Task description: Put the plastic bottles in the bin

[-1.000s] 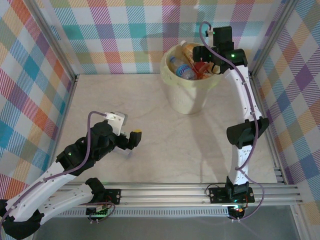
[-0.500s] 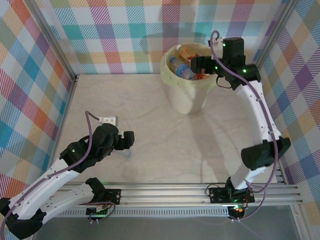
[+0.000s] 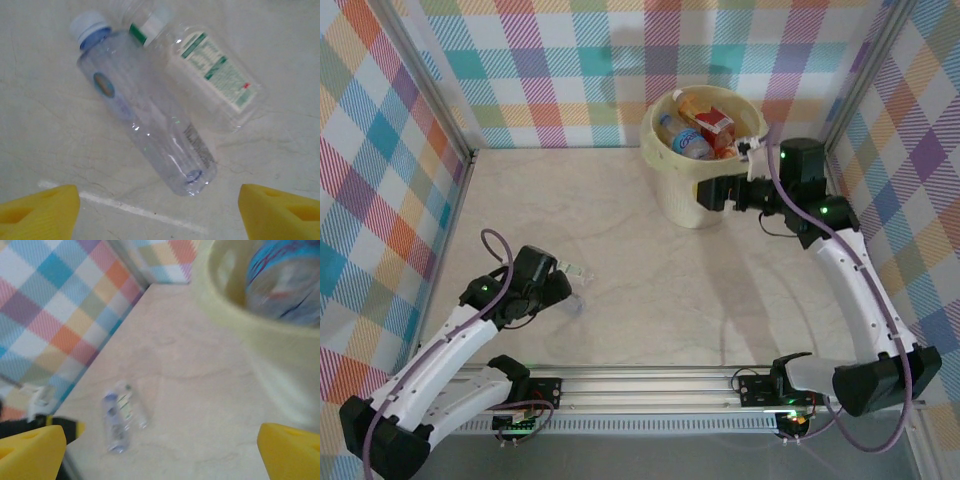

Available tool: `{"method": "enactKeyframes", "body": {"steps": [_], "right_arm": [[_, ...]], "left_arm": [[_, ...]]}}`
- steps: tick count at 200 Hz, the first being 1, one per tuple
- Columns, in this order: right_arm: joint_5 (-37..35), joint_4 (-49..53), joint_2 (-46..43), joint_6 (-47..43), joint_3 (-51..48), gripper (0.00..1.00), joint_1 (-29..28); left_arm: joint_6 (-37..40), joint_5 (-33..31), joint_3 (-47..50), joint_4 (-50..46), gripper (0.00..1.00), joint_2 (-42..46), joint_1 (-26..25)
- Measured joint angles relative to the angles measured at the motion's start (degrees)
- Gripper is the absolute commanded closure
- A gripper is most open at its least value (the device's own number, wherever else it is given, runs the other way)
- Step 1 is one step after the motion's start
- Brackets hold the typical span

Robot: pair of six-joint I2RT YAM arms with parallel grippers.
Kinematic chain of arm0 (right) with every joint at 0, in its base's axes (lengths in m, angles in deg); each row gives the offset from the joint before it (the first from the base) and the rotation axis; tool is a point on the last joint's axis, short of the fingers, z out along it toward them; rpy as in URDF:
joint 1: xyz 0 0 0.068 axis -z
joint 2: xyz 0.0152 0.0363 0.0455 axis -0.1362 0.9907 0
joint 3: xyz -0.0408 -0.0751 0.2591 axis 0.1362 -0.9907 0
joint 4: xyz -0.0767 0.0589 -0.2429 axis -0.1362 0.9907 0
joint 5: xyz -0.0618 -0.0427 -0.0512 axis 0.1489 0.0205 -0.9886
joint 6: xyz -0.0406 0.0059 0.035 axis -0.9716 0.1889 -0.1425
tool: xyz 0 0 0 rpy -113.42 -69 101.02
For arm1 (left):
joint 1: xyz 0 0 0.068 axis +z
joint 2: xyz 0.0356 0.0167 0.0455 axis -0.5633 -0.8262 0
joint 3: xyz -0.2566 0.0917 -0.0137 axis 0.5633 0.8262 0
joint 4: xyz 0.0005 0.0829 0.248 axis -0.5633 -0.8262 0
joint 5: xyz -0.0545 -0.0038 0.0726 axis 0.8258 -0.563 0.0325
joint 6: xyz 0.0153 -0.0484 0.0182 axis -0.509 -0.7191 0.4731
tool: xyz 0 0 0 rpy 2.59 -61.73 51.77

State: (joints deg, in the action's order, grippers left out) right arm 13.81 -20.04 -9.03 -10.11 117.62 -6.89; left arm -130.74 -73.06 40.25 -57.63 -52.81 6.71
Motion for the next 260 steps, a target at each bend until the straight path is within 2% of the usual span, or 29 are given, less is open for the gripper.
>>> {"method": "enactKeyframes", "body": {"steps": [35,78,141,223,238,260], "right_arm": [[7.41,-3.39,-3.91,2.64,-9.27,0.00,-0.74],[10.64,-6.47,-4.90,4.98,-16.70,0.00,-1.62],[11.78,-7.91,-5.60,6.38,-20.48,0.00,-2.32],[11.80,-8.46,-5.64,6.99,-21.38,0.00,-3.04],[11.82,-8.76,-5.64,7.19,-21.59,0.00,-3.43],[11.85,-9.16,-5.64,7.69,-22.73,0.00,-4.17]], "left_arm": [[0.17,4.76,3.30,4.57,0.25,-2.23,6.03],[0.46,9.53,7.58,13.40,0.29,-6.64,12.74],[1.84,13.27,10.54,22.64,0.32,-12.35,17.66],[3.58,16.76,12.50,30.27,0.37,-16.68,21.16],[4.09,17.22,12.50,31.69,0.40,-17.33,21.53],[4.79,17.92,12.50,33.40,0.40,-17.97,21.86]]}}
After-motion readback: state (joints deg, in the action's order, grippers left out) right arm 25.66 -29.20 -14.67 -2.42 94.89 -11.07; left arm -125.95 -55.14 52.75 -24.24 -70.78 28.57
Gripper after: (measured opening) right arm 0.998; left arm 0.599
